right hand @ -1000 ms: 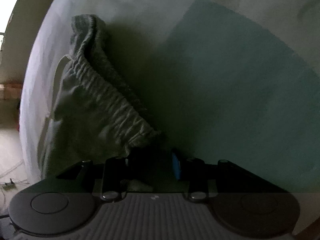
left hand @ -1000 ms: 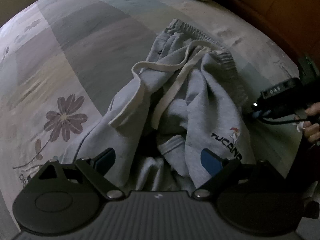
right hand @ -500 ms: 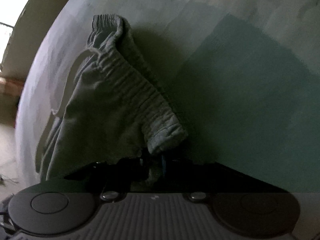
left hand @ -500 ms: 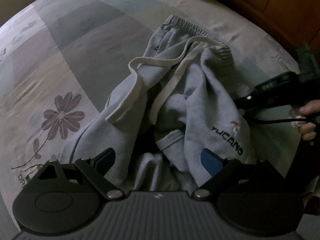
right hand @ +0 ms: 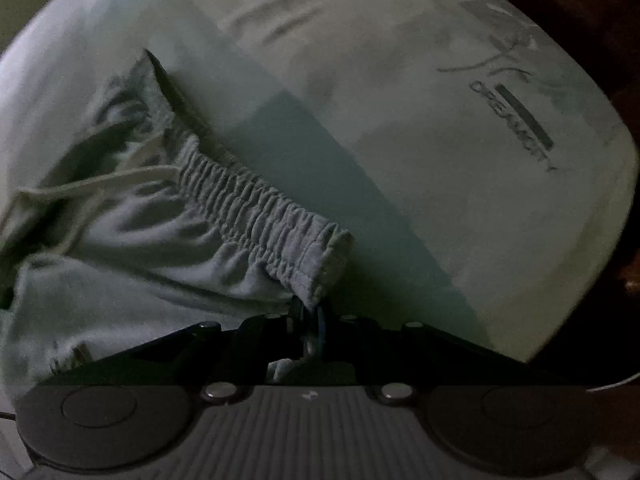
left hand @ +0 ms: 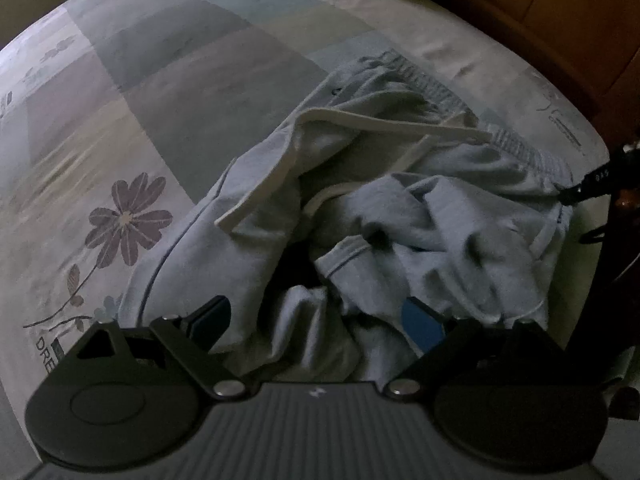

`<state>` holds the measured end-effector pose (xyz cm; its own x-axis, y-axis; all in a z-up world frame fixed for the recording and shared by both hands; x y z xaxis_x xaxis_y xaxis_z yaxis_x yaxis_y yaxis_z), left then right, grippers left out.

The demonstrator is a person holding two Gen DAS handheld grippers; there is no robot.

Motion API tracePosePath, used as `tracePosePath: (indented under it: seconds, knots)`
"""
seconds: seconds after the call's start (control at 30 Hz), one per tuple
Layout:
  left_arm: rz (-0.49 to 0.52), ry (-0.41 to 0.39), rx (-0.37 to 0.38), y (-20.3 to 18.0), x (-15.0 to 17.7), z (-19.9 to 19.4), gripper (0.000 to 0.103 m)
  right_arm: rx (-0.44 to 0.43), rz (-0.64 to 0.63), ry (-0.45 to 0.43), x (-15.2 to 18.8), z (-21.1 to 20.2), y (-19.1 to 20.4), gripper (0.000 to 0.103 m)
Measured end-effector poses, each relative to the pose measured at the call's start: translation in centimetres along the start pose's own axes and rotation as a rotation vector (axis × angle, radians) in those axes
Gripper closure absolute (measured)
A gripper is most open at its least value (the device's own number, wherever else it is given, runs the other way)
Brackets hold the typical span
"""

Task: Fold clothes

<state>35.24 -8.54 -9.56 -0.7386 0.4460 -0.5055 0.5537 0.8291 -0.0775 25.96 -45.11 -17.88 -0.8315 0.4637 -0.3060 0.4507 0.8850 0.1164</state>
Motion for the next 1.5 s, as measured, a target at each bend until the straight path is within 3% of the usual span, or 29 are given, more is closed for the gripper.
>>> tracePosePath:
  seconds: [0.13, 0.33, 0.5, 0.67, 0.87, 1.03, 1.23, 1.37, 1.5]
  knots:
    - [-0.006, -0.006, -0.017, 0.7, 0.3, -0.4, 0.011, 0.04, 0.025, 0.031, -0.3, -0.1, -0.2, 0.088]
    - [-0.031, -0.014, -0.038, 1.9, 0.9, -0.9, 0.011, 0.0, -0.046, -0.125, -3.3, -3.9, 2.5, 0.077]
    - [-0.041, -0.023, -0.05, 2.2, 0.9, -1.0, 0.011, -0.08, -0.174, -0.223, -10.4, -2.0, 6.9, 0.07]
    - [-0.069, -0.02, -0.069, 2.6, 1.2, -0.7, 0.011, -0.05, -0.23, -0.257, -14.3, -1.5, 8.0, 0.067]
    - [-0.106, -0.011, -0.1, 3.0, 1.6, -0.1, 0.011, -0.244, -0.332, -0.18, -11.8, -0.3, 13.6, 0.064]
    - [-0.145, -0.003, -0.149, 3.7, 2.3, 0.3, 0.011, -0.411, -0.419, -0.11, -9.4, 0.5, 18.3, 0.049]
    - [-0.206, -0.003, -0.23, 4.9, 3.8, 0.4, 0.011, -0.491, -0.551, -0.077, -5.7, -0.4, 22.7, 0.036]
    - [-0.251, 0.005, -0.293, 5.9, 5.3, 0.3, 0.011, -0.541, -0.639, -0.056, -3.2, -1.1, 25.6, 0.035]
    - [-0.312, 0.019, -0.293, 6.5, 7.3, 0.4, 0.011, -0.59, -0.728, -0.035, -0.6, -1.9, 28.4, 0.035]
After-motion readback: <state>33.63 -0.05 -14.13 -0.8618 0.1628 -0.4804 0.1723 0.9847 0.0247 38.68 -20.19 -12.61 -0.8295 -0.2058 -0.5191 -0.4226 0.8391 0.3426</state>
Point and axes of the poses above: each gripper's, at about its wrist camera, not at the fingertips, and z roughly the way its jaws point, y to its left, x to its underside, the point moved 9 cm from there along z, roughly the way its jaws point, and after that the axes turned 9 degrees about -y, right-handed, at the moved point
